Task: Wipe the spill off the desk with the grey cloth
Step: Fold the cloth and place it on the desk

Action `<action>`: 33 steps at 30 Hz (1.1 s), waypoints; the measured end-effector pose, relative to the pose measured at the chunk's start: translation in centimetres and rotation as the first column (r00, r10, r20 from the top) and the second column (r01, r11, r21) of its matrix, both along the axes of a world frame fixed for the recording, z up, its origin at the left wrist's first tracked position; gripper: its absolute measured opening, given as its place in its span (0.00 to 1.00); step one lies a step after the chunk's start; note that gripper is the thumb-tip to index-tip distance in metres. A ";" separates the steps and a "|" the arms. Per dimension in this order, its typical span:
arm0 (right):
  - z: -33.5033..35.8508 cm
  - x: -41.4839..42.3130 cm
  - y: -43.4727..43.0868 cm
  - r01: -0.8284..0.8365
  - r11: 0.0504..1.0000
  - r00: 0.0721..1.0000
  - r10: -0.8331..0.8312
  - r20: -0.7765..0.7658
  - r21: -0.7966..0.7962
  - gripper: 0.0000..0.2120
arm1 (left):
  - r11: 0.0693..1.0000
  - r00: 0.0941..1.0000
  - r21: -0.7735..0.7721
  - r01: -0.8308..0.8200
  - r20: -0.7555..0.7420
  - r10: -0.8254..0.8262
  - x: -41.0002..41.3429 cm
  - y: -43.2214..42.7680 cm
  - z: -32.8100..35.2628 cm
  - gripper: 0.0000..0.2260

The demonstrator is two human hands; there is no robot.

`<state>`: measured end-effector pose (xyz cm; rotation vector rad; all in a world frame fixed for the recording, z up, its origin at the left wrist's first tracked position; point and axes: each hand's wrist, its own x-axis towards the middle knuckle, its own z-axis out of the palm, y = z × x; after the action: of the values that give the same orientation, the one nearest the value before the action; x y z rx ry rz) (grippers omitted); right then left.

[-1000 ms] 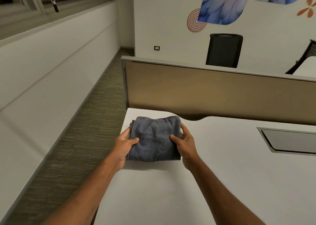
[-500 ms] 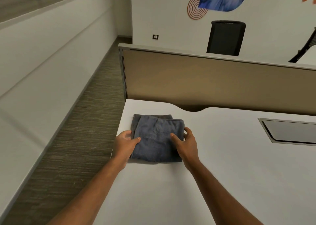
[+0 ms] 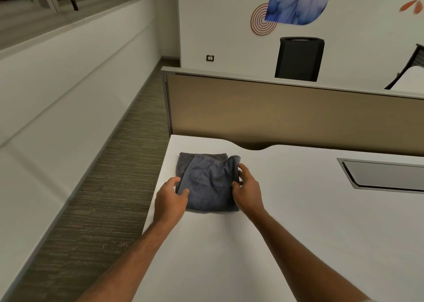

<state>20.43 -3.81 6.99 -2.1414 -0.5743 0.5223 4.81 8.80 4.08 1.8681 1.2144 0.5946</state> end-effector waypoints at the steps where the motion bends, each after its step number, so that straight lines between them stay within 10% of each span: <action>1: 0.2 0.2 0.3 0.024 0.999 0.999 -0.023 -0.026 0.031 0.27 | 1.000 1.000 -0.007 -0.005 0.022 0.005 0.0 0.1 0.1 0.17; 10: -0.6 2.2 1.9 0.321 0.935 0.865 -0.223 -0.450 0.153 0.31 | 0.996 0.994 -0.058 -0.070 0.075 0.074 3.5 4.1 -1.1 0.12; 20: -1.9 3.9 3.5 0.286 0.930 0.935 -0.217 -0.281 0.232 0.22 | 0.998 0.999 -0.065 0.006 0.032 -0.004 7.5 6.7 -1.6 0.17; 28: -1.7 4.9 3.8 0.190 0.894 0.919 -0.017 -0.394 0.406 0.25 | 0.854 0.863 0.137 0.501 -0.005 -0.505 8.0 7.3 -0.4 0.36; 33: -1.9 5.2 4.6 0.171 0.874 0.916 0.029 -0.400 0.454 0.25 | 0.742 0.770 0.203 0.639 -0.178 -0.613 9.2 8.3 -0.3 0.25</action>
<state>25.61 0.79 5.10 -1.5178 -0.3439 0.6708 14.02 17.05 3.82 2.3817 0.4951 0.2804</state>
